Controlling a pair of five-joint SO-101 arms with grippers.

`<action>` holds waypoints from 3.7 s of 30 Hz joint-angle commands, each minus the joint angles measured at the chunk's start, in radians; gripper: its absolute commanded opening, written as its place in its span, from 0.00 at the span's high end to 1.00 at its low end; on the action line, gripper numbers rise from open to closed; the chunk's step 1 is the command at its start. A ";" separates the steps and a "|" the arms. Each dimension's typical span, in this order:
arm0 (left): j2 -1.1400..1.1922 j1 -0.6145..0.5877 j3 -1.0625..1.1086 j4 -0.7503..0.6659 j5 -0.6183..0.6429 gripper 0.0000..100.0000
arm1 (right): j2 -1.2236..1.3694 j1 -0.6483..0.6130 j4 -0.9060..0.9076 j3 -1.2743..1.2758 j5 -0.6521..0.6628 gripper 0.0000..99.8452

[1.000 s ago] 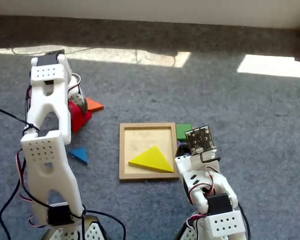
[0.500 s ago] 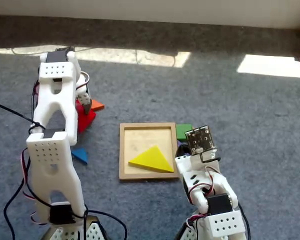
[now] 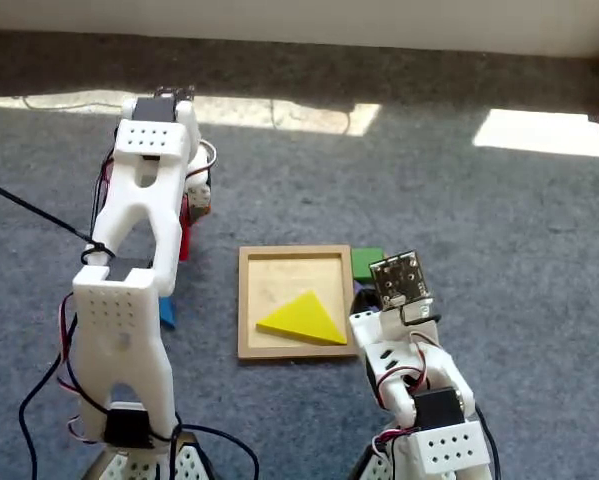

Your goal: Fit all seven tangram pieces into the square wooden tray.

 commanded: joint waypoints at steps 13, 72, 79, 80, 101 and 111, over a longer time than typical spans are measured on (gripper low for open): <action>-0.394 0.269 0.220 0.058 0.097 0.99 | 0.007 0.188 -0.008 -0.031 -0.009 0.99; -0.869 0.222 0.756 -0.184 0.149 0.89 | 0.018 0.177 0.211 -0.240 0.000 0.99; -1.092 0.074 0.908 -0.272 0.124 0.96 | 0.159 -0.005 0.367 -0.461 0.000 0.97; -1.119 0.059 0.937 -0.279 0.094 0.98 | 0.209 -0.024 0.372 -0.492 0.000 0.97; -1.277 -0.306 1.607 -0.891 0.009 0.99 | 0.951 -0.303 0.044 -0.740 -0.129 0.97; -1.277 -0.306 1.607 -0.893 0.008 0.99 | 1.234 -0.455 -0.047 -0.733 -0.129 0.97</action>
